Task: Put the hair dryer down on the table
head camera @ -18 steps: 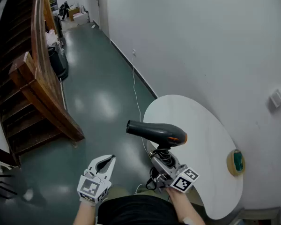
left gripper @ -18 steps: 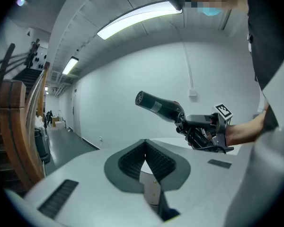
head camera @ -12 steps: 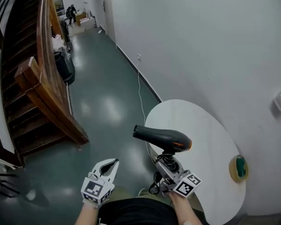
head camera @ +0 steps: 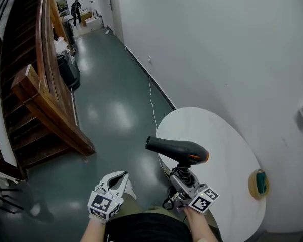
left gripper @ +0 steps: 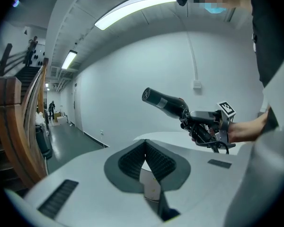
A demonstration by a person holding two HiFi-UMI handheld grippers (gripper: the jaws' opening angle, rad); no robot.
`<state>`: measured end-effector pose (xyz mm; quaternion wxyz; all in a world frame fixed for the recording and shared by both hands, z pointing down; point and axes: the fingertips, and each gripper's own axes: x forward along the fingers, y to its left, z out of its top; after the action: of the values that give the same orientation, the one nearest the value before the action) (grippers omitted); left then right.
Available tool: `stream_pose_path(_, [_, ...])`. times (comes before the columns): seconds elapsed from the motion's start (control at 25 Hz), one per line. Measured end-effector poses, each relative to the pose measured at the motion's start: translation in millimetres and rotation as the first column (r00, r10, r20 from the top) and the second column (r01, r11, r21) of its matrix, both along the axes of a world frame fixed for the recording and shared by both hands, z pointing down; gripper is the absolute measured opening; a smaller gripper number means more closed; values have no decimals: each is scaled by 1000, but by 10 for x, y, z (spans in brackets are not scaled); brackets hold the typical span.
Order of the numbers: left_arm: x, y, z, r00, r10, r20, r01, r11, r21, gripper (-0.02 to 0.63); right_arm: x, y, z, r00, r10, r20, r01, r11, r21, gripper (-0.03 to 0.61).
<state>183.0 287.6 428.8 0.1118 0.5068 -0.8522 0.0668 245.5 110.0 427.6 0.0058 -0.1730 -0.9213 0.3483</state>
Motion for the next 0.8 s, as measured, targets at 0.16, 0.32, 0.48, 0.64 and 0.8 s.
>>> stream_pose_path(0.16, [-302,-60,73,1000,20,-11,-20,1000,10,2,-279,-20,53,1000,7,-15,-6,1000,12,342])
stream_pose_path(0.32, [-821,5,152,999,41,-3,-41,999,12,2,-771,47,84,1000,16,-17,-16,1000,7,342])
stream_pose_path(0.48, [-1549,17,187,997,68,-23,-67,997,37,2,-1418,69,19,999,33,-7,-33,999,27,342])
stream_pose_path(0.64, [-2270,82,192,992,120,-47,-117,992,45,2,-2124,164,-8,998,65,-26,-65,998,18,342])
stream_pose_path(0.8, [-2865,125,201,981,186,-48,-184,982,49,2,-2699,290,-21,993,114,-37,-113,994,8,342])
